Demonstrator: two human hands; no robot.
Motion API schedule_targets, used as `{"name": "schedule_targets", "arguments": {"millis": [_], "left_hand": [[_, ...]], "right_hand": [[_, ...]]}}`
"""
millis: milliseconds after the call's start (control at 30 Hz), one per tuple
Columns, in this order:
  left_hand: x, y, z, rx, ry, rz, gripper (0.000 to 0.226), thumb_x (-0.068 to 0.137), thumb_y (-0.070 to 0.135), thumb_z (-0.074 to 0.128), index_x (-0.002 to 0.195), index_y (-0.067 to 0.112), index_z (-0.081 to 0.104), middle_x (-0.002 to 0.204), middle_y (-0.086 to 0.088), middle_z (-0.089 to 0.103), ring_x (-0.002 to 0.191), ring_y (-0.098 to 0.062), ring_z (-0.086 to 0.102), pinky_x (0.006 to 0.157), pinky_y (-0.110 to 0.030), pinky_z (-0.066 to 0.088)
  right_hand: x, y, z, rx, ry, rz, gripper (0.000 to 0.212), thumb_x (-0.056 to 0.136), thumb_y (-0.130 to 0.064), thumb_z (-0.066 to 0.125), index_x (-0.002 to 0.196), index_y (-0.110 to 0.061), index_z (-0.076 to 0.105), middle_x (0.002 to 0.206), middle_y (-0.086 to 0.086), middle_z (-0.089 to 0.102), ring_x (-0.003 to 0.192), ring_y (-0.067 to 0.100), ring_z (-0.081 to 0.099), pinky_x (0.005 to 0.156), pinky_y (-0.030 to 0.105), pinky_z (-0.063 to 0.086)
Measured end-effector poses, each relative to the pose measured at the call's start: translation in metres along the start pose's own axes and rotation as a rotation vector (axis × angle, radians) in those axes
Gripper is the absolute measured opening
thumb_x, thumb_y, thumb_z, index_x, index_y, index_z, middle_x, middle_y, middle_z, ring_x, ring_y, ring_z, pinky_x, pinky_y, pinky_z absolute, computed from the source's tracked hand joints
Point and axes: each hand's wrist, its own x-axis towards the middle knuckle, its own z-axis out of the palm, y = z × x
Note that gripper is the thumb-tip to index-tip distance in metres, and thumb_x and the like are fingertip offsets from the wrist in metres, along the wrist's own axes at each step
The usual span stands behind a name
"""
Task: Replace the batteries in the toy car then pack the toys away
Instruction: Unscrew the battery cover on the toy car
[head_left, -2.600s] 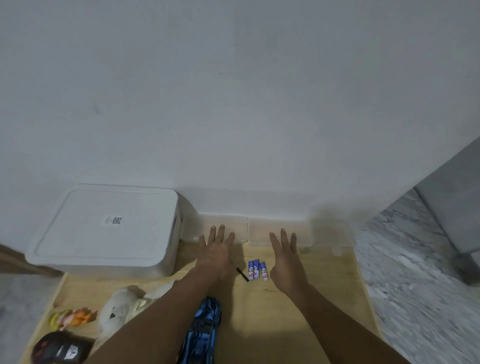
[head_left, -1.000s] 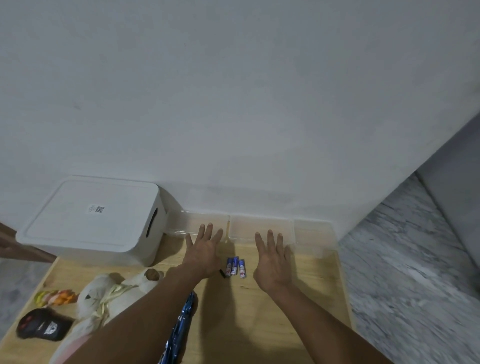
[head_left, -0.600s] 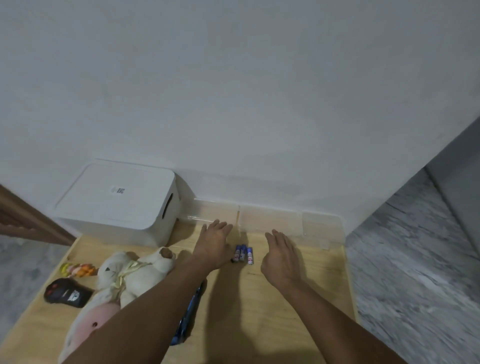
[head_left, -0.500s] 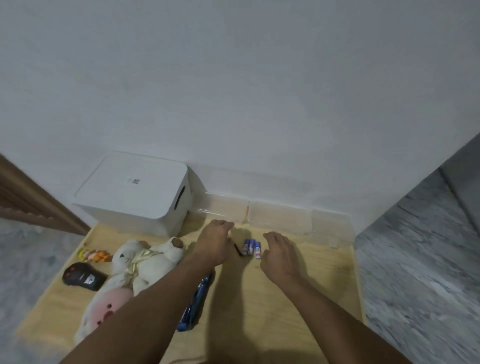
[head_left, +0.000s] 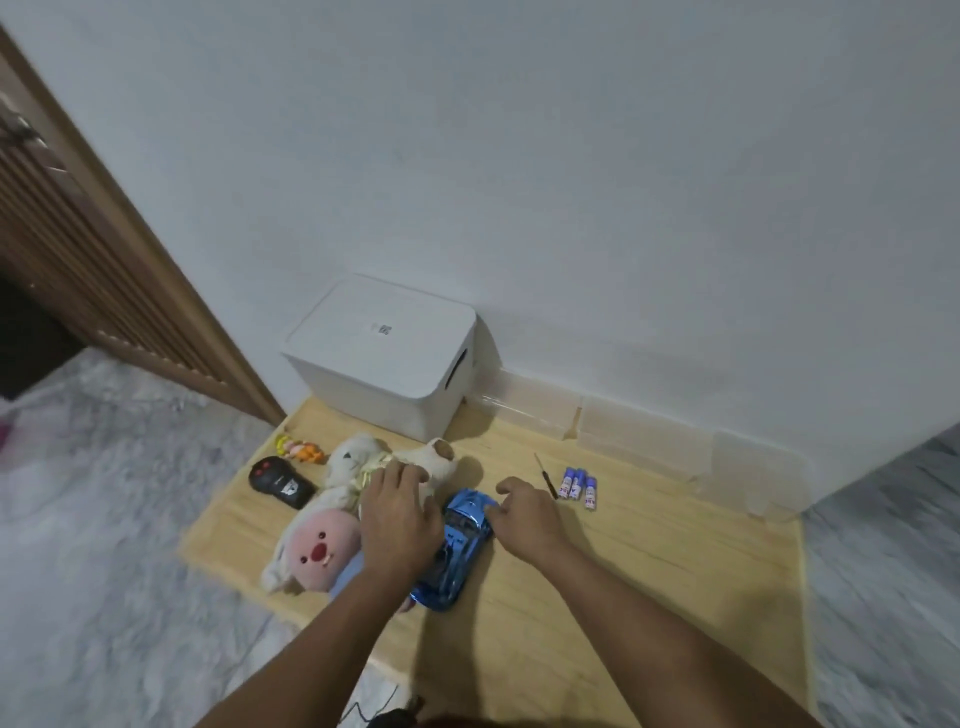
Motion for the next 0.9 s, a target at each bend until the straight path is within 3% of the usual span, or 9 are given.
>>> {"name": "schedule_targets", "arguments": {"millis": [167,267,367,500,633,767,900], "left_hand": [[-0.012,0.002,0.003,0.064,-0.236,0.108,0.014,0.070,0.012,0.071,0.083,0.009,0.066,0.079,-0.006,0.062,0.073,-0.026,0.061,0.054,-0.037,0.050],[-0.015,0.016,0.012,0.223,-0.405,0.100,0.031,0.091,0.030,0.054,0.114,0.009,0.056,0.111,-0.009,0.060,0.102,-0.028,0.057,0.083,-0.036,0.044],[-0.016,0.026,0.022,0.295,-0.510,-0.021,0.058,0.092,0.049,0.050,0.134,0.010,0.039,0.130,-0.010,0.050,0.117,-0.025,0.051,0.097,-0.033,0.038],[-0.014,0.030,0.035,0.279,-0.569,-0.105,0.082,0.085,0.049,0.064,0.144,0.008,0.025,0.136,-0.013,0.045,0.123,-0.027,0.048,0.104,-0.034,0.038],[-0.014,0.031,0.041,0.306,-0.590,-0.107,0.088,0.086,0.040,0.064,0.149,0.007,0.012,0.137,-0.015,0.042,0.120,-0.028,0.052,0.100,-0.036,0.045],[-0.013,0.032,0.040,0.306,-0.567,-0.060,0.078,0.090,0.024,0.061,0.150,0.008,0.015,0.137,-0.013,0.043,0.119,-0.027,0.052,0.098,-0.035,0.045],[-0.009,0.036,0.037,0.108,-0.479,-0.152,0.067,0.084,0.038,0.065,0.138,0.015,0.034,0.127,-0.007,0.053,0.111,-0.023,0.058,0.092,-0.033,0.049]], "right_hand": [[0.007,-0.009,0.007,-0.016,-0.055,0.067,0.045,0.093,-0.028,0.052,0.136,-0.014,0.049,0.130,0.012,0.059,0.116,0.030,0.056,0.088,0.031,0.046],[0.010,-0.006,0.005,-0.074,-0.004,0.092,0.040,0.092,-0.020,0.050,0.131,-0.013,0.052,0.131,0.011,0.058,0.116,0.030,0.056,0.086,0.032,0.046],[0.009,0.002,-0.010,-0.234,0.126,0.102,0.033,0.094,-0.017,0.047,0.127,-0.014,0.053,0.128,0.006,0.054,0.113,0.028,0.055,0.077,0.032,0.040],[0.020,0.019,-0.028,-0.414,0.170,0.047,0.032,0.091,-0.008,0.048,0.121,-0.013,0.058,0.120,0.006,0.059,0.111,0.026,0.055,0.087,0.034,0.041],[0.030,0.025,-0.035,-0.516,0.102,0.002,0.032,0.091,0.000,0.045,0.118,-0.010,0.060,0.113,0.009,0.062,0.105,0.028,0.060,0.081,0.035,0.047],[0.030,0.026,-0.032,-0.564,0.109,0.014,0.034,0.090,0.004,0.045,0.116,-0.013,0.058,0.115,0.006,0.063,0.107,0.026,0.060,0.086,0.036,0.045],[0.030,0.023,-0.034,-0.465,0.135,0.059,0.028,0.089,0.003,0.045,0.112,-0.011,0.055,0.108,0.006,0.065,0.098,0.025,0.062,0.070,0.032,0.042]]}}
